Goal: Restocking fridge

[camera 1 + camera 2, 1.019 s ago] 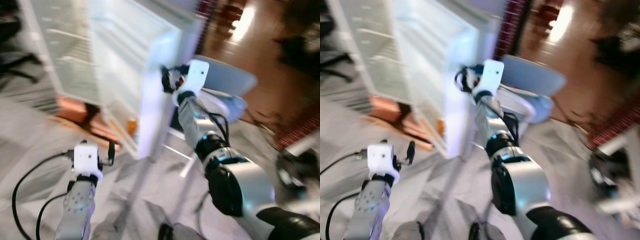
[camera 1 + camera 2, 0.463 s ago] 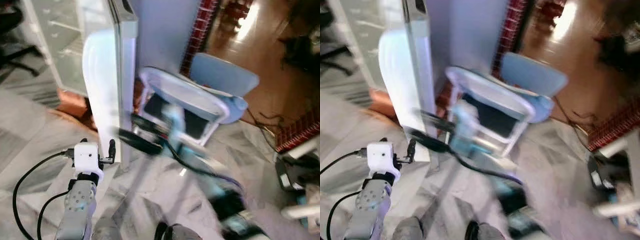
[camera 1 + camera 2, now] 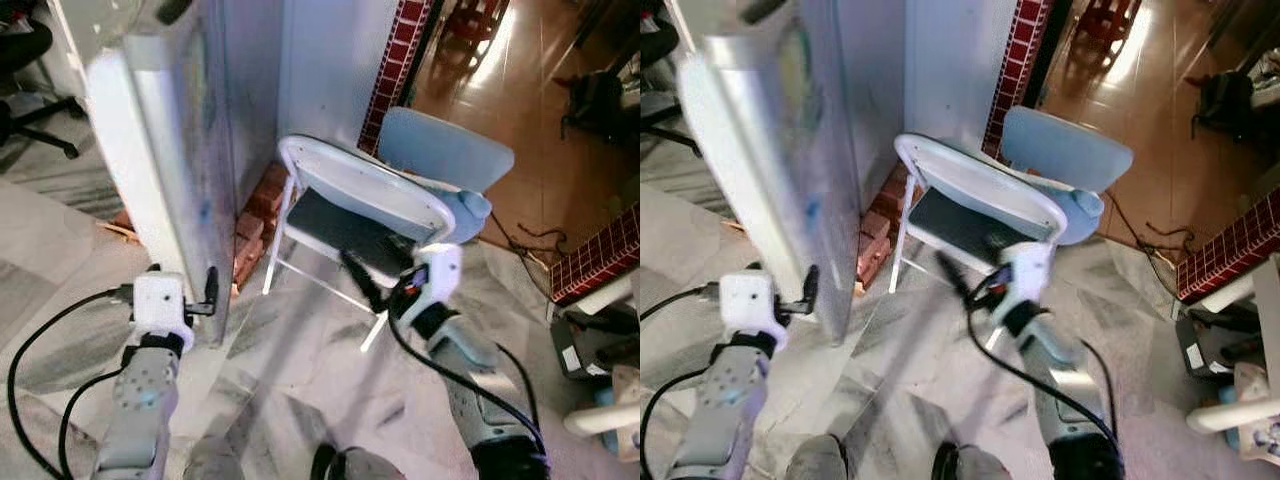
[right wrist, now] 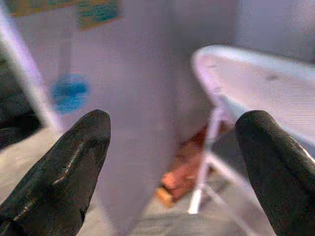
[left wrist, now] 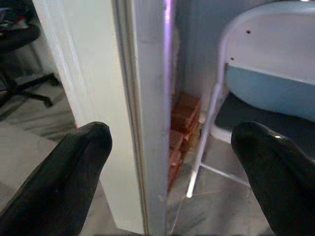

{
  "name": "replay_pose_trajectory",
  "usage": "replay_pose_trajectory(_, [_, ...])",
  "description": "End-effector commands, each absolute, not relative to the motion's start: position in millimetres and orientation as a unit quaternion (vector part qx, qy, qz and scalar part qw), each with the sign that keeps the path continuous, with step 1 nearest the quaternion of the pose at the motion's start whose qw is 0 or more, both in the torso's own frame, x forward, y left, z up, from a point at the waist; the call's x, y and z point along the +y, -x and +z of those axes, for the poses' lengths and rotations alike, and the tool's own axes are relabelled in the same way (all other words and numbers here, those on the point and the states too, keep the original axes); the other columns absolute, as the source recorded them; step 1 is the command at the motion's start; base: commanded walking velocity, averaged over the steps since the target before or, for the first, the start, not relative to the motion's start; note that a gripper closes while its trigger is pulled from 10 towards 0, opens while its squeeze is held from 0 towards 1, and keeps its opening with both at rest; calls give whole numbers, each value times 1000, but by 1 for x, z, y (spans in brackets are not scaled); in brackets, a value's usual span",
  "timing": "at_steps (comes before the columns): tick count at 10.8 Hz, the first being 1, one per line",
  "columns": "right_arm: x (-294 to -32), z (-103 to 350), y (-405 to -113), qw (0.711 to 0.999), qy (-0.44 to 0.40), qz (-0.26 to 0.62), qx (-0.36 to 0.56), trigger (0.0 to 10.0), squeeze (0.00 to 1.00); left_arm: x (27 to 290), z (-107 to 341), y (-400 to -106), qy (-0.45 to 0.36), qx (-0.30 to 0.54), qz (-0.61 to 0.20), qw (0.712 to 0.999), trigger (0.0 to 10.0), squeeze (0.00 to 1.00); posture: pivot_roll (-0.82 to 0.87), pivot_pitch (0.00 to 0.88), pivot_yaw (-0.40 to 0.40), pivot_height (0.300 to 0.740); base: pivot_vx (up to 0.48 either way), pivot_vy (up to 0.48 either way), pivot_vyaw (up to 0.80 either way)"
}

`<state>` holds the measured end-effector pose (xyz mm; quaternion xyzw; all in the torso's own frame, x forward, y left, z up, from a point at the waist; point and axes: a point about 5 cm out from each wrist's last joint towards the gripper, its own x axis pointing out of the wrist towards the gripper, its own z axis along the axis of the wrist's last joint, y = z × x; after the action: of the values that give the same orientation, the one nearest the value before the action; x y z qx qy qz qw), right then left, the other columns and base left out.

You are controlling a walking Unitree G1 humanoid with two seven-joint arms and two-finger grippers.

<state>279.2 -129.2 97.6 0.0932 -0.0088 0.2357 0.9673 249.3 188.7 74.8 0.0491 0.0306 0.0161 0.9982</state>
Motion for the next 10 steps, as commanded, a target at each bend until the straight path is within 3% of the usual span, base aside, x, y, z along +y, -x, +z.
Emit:
replay_pose_trajectory(1, [-145, 95, -278, 984, -77, 163, -12, 10000, 0, 188, 71, -247, -46, 38, 16, 998, 10000, 0, 146, 93, -103, 740, 0, 0, 0])
replay_pose_trajectory(7, [-171, 79, -272, 999, -34, 42, -3, 10000, 0, 181, 71, -248, -41, 33, -9, 999, 10000, 0, 134, 61, -94, 740, 0, 456, 0])
replay_pose_trajectory(10, [-173, 79, -277, 999, -25, 33, -7, 10000, 0, 183, 77, -259, -43, 21, -7, 999, 10000, 0, 127, 50, -93, 740, 0, 480, -742])
